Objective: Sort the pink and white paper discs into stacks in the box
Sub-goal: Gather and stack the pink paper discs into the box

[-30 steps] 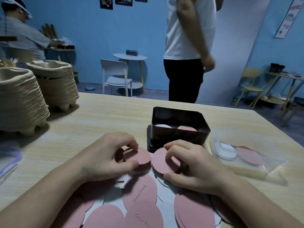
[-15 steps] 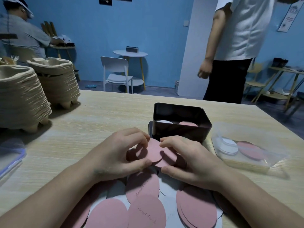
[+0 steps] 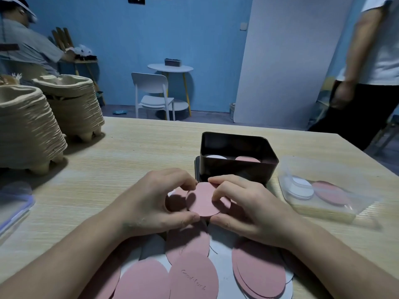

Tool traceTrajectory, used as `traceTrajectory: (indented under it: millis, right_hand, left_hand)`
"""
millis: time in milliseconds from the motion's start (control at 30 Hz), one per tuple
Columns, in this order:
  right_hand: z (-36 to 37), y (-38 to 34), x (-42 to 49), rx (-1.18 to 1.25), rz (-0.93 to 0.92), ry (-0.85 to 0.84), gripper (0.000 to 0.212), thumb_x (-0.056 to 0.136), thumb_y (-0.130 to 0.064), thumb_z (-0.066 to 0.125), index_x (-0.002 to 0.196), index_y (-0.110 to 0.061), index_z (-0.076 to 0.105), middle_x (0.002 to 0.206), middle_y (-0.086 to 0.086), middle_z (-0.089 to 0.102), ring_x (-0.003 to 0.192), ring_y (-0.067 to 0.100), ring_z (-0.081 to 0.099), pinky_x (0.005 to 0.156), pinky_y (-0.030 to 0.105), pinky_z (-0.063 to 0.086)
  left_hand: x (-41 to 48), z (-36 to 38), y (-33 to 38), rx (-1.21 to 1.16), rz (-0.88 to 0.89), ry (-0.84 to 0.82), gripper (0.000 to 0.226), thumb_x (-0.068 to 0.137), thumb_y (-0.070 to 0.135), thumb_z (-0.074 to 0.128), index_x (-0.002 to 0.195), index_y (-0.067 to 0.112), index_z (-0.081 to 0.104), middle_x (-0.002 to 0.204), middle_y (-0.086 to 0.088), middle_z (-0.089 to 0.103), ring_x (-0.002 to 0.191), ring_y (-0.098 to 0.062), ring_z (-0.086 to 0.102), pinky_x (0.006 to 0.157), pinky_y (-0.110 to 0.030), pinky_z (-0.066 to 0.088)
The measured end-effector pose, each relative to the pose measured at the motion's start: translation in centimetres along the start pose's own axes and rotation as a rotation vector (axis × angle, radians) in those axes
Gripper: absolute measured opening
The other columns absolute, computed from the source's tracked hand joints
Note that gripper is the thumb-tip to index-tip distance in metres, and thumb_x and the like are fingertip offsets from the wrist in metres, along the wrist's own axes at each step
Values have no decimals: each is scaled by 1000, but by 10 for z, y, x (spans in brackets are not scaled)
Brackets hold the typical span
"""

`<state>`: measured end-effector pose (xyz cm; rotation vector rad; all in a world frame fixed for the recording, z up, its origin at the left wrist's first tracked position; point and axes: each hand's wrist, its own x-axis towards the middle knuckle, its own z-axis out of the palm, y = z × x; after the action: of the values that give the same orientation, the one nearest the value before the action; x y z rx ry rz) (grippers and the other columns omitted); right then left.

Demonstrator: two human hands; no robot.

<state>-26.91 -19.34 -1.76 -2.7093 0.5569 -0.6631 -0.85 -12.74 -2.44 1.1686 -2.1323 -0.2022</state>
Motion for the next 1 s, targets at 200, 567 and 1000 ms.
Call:
traceTrajectory:
  millis: [200,567,1000]
  right_hand:
    - [0,0,1,5,-17,22,32,94,-47,70,97,-18,57,135,3,62,145,2,43,102,21,45]
    - [3,-1,1,1,-71,52,31,91,-46,72,93,-19,56,141,9,62,147,4,43,102,28,50]
    - [0,-25,40,-167,-38,-51,33,87,-51,69,106,-30,52,99,-16,45,88,7,47,77,27,45]
  left_hand:
    - [2,3,4,-32,42,48,34,83,39,83,99,13,69,111,3,73,111,-9,69,86,-38,56]
    - [3,5,5,-66,50,-9,28,79,33,90,88,17,69,112,6,71,110,-6,67,84,-30,55]
    - [-11,-44,0,118,-132,-42,33,86,51,70,110,29,62,110,18,66,105,-6,65,90,-40,54]
